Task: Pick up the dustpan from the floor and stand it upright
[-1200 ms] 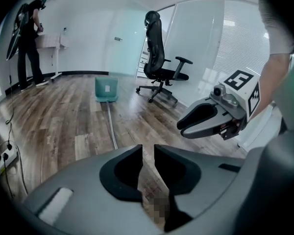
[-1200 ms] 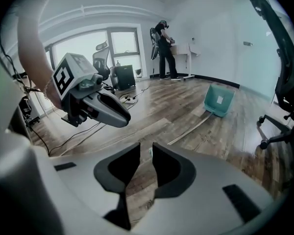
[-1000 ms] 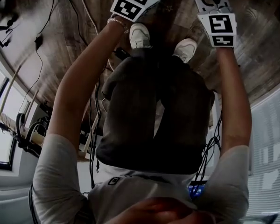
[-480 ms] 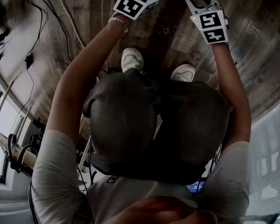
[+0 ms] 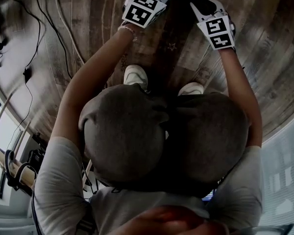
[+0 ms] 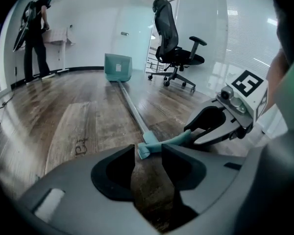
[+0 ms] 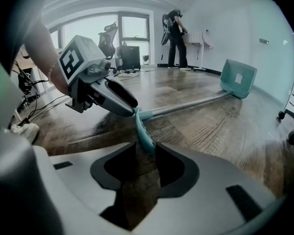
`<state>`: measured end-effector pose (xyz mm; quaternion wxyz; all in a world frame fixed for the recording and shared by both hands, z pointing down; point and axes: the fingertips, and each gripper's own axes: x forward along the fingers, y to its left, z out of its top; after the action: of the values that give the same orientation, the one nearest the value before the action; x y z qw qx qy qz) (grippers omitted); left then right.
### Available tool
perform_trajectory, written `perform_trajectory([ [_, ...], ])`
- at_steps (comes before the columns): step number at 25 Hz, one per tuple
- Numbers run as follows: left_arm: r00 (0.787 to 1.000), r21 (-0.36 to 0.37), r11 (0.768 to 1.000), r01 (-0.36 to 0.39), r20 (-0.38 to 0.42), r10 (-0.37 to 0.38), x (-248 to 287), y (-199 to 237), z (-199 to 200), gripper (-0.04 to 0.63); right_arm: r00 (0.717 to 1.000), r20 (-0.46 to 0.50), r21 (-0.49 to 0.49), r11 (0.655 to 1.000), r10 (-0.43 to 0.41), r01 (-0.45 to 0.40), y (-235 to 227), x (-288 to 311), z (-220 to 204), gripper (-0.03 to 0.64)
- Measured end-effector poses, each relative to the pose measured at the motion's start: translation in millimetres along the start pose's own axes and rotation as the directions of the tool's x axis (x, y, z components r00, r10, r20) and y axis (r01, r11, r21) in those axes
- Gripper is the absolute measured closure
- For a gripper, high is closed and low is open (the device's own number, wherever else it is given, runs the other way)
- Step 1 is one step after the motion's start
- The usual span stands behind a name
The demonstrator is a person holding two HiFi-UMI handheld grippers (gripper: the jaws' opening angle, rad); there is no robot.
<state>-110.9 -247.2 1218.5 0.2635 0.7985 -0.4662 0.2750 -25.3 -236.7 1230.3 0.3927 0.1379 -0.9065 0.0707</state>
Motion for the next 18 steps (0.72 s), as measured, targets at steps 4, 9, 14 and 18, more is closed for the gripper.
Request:
perform_trajectory([
  [4,0.999,-0.063,0.998,0.028,-0.020,-0.029,3.8,2.6,-8.7,0.430,1.000,0.004,0.015,1.000,-0.014,0.014,-2.2,0.5,-2.8,0.509],
  [9,0.996,-0.023,0.997,0.078,-0.049,-0.079,4.6,-10.5,-7.0,0.430,1.000,-0.018,0.009,1.000,-0.007,0.008,-1.5,-3.7,-0.3,0.549],
  [14,0.995,-0.015,0.996,0.088,-0.039,-0.089,-7.2,-10.3,6.7,0.430,1.000,0.002,0.031,1.000,0.002,-0.002,-3.7,-17.1,14.0,0.551],
  [18,0.994,0.006,0.995,0.097,-0.049,-0.097,-24.6,-10.2,22.0,0.430,1.000,0.018,0.044,0.999,0.000,-0.001,-1.6,-31.5,32.9,0.551],
])
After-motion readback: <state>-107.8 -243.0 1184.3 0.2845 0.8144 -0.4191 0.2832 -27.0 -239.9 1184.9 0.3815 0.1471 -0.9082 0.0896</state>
